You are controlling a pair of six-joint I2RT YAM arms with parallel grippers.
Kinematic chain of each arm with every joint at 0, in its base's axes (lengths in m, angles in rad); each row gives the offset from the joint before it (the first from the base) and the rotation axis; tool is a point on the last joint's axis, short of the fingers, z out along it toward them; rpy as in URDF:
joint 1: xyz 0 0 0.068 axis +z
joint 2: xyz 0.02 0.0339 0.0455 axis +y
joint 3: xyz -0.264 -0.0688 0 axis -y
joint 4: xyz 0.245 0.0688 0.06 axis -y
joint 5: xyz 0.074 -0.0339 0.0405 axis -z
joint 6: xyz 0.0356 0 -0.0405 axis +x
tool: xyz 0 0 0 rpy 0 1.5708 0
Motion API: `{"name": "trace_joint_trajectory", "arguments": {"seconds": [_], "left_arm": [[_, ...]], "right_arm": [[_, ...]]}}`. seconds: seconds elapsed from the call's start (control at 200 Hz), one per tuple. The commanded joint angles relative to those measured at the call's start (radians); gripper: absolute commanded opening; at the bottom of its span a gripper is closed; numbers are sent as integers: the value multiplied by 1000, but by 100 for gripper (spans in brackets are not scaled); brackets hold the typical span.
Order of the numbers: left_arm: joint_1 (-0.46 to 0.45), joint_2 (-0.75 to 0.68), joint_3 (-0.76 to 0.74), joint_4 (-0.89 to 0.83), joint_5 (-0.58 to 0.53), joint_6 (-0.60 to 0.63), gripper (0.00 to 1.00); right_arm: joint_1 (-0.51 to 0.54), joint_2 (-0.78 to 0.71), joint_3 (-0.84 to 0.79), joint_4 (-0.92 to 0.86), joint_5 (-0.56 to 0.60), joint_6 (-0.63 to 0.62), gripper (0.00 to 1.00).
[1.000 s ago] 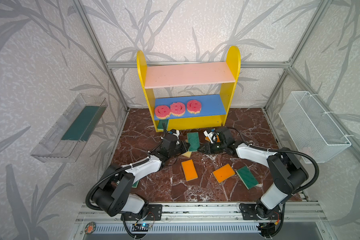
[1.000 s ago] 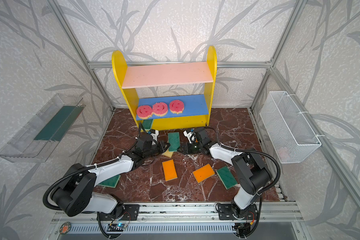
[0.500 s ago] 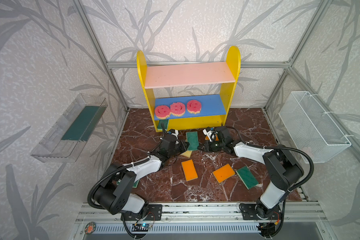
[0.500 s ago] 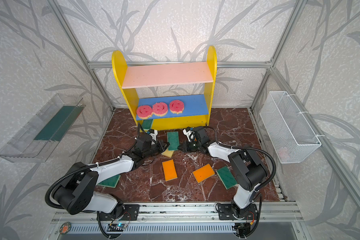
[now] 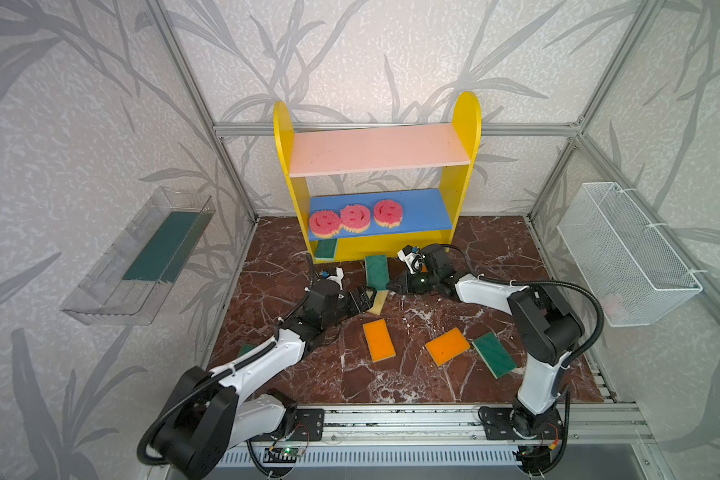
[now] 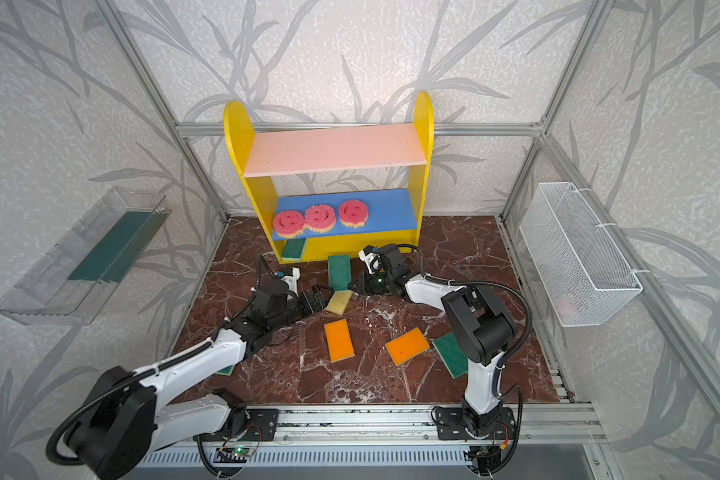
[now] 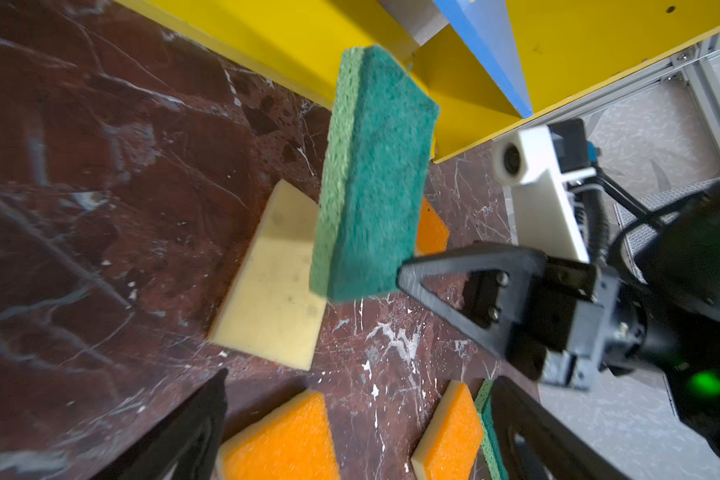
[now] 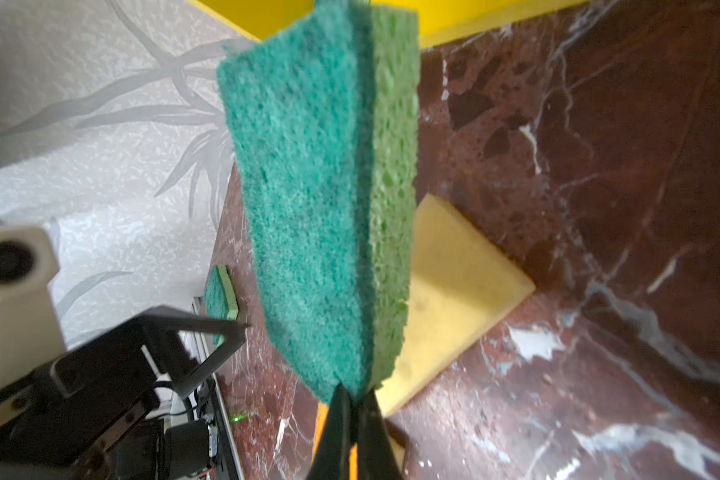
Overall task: Place and organize the cleaning sponges onto the shelf
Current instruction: 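Carry the sponge to the shelf base with the right gripper while the left draws back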
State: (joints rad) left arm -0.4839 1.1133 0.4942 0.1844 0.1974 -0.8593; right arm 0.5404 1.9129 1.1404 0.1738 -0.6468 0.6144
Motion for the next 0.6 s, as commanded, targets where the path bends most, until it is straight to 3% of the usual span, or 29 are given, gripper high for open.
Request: {"name": "trace_joint_trajectory", "arguments": {"seconds": [0.0,0.305,0.595], "left_arm": [[3,-97,-75,-122,-75,18,99],[3,-331,-197,-271,-116,-14,99],[7,-394,-204,-373,-101,3,99]], "right_arm": [[2,68,69,41,-2,49,0],[17,296,303,116,48,180,0],[55,506,588,68,95,266,0]]}}
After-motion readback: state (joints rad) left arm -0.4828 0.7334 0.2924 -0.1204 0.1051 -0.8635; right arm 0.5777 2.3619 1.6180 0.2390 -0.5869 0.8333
